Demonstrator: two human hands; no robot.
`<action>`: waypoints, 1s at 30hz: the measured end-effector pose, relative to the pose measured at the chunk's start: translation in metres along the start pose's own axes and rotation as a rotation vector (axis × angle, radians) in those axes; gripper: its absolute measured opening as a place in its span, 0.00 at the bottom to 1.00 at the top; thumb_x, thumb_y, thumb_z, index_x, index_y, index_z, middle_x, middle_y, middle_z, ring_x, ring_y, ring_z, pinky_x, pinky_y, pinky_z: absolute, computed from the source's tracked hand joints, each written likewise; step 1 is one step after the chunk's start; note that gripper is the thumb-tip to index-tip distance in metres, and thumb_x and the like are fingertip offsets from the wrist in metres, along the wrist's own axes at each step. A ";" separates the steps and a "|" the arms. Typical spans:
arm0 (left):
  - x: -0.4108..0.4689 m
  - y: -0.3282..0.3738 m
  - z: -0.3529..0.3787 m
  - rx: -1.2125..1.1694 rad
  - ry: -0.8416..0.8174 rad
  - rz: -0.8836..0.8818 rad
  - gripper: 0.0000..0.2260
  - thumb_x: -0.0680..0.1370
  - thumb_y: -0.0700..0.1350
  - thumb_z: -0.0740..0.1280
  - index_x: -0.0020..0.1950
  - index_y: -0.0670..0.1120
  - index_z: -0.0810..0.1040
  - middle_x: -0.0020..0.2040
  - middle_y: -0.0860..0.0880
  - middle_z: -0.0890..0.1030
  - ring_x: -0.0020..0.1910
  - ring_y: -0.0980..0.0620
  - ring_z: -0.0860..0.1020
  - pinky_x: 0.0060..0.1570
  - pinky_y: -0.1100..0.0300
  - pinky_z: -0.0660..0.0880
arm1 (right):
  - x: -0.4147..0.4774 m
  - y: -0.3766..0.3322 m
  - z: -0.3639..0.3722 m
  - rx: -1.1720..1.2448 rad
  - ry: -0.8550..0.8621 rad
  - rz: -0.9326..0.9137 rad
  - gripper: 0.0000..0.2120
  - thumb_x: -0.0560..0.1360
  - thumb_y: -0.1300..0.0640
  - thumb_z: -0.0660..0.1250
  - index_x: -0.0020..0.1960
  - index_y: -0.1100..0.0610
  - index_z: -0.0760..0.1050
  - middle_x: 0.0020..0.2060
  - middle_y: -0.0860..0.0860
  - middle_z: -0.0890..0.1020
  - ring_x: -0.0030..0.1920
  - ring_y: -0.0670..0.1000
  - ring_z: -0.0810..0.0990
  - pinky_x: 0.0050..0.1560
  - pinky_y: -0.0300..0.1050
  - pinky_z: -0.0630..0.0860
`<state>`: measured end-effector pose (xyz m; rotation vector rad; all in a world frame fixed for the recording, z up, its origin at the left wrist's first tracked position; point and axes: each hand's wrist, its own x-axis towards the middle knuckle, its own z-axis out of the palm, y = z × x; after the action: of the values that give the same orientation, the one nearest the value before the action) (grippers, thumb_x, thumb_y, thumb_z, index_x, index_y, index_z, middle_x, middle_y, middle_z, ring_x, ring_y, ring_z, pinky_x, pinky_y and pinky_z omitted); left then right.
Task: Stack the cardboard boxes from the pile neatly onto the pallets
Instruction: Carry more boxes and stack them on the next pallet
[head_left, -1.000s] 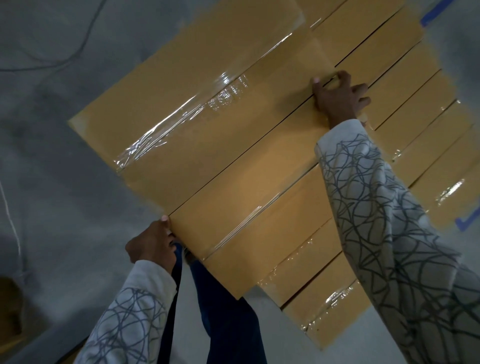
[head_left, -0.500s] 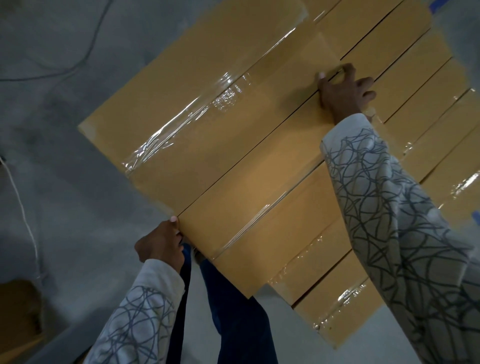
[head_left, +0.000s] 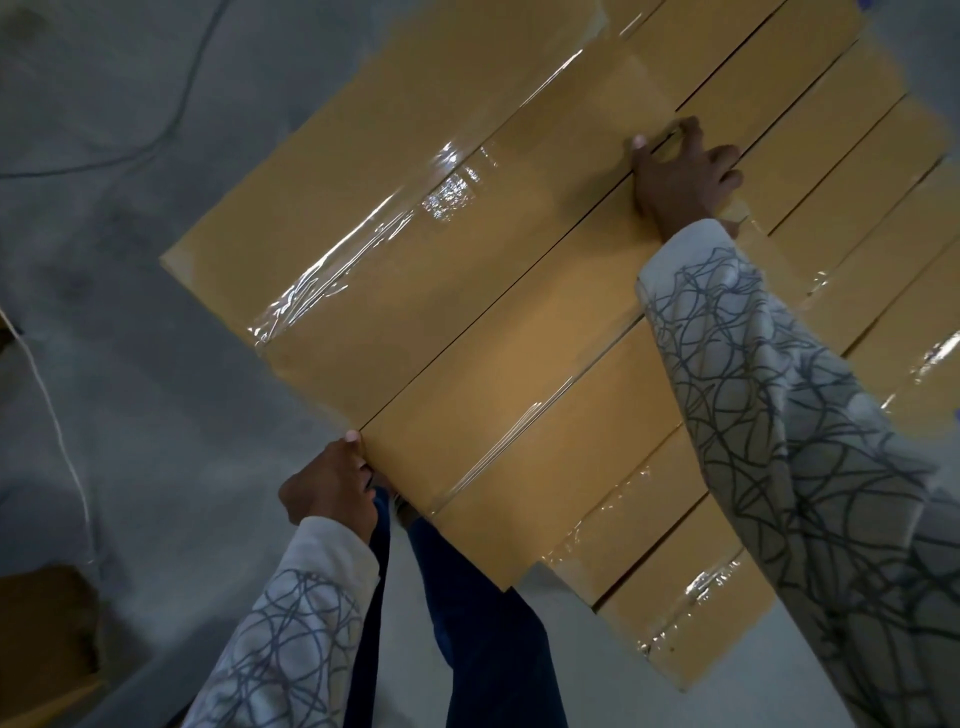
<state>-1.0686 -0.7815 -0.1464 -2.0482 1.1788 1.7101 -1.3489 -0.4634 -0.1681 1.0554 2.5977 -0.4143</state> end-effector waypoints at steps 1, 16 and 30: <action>-0.002 0.001 -0.002 0.006 -0.007 -0.014 0.14 0.78 0.39 0.74 0.57 0.33 0.76 0.61 0.37 0.81 0.62 0.38 0.80 0.68 0.42 0.74 | 0.001 0.001 0.001 -0.003 -0.001 -0.010 0.32 0.76 0.27 0.57 0.77 0.37 0.61 0.75 0.53 0.61 0.76 0.60 0.58 0.64 0.76 0.57; 0.023 0.003 -0.025 0.241 -0.033 -0.029 0.17 0.70 0.51 0.80 0.52 0.42 0.84 0.51 0.44 0.85 0.49 0.44 0.85 0.42 0.53 0.81 | -0.137 0.052 0.035 -0.104 -0.197 -0.237 0.40 0.79 0.29 0.57 0.84 0.43 0.48 0.84 0.52 0.46 0.83 0.57 0.43 0.76 0.71 0.50; -0.084 0.016 -0.074 0.746 -0.362 0.217 0.11 0.72 0.50 0.72 0.44 0.43 0.86 0.45 0.44 0.86 0.40 0.46 0.81 0.39 0.58 0.75 | -0.404 0.132 -0.016 0.045 -0.449 -0.065 0.34 0.80 0.29 0.56 0.82 0.39 0.54 0.83 0.45 0.40 0.83 0.52 0.38 0.75 0.71 0.47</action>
<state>-1.0263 -0.8015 -0.0434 -1.1572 1.6209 1.3355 -0.9819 -0.6180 -0.0184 0.7838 2.2328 -0.6453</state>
